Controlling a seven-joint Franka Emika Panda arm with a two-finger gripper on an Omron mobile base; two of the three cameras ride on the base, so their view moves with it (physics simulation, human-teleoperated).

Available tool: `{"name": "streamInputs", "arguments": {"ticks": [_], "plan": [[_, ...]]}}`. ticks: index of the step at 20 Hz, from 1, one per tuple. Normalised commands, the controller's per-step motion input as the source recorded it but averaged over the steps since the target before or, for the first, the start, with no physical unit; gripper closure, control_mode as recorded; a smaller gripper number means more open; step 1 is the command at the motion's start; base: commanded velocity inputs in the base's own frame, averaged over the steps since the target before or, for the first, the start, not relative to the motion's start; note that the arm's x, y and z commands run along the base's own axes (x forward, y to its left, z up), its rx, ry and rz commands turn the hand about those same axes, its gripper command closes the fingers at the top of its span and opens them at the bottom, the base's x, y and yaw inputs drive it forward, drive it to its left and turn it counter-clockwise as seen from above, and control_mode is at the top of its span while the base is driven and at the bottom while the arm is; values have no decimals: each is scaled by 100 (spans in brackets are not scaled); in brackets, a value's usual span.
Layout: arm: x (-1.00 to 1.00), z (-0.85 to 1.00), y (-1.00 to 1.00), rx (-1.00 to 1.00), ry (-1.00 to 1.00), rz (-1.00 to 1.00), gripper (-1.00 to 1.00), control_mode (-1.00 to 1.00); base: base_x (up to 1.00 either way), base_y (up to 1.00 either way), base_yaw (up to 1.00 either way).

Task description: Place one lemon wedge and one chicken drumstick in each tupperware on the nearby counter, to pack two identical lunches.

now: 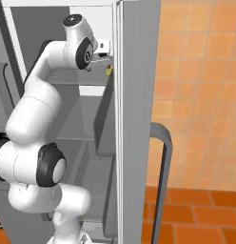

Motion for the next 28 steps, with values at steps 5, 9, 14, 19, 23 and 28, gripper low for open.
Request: {"name": "streamInputs", "arguments": {"ticks": [5,9,14,19,23,28], "plan": [[70,-3,-17,0,3,-2,-100,-100,0,0,0],[51,-48,-27,0,3,0,-100,-100,0,0,0],[43,-48,-8,0,-4,0,-100,-100,0,0,0],[5,-56,-4,0,4,0,-100,-100,0,0,0],[-33,-74,0,1,-11,-3,-100,-100,0,0,0],[-15,-92,11,16,-5,0,100,-100,0,0,0]]}}
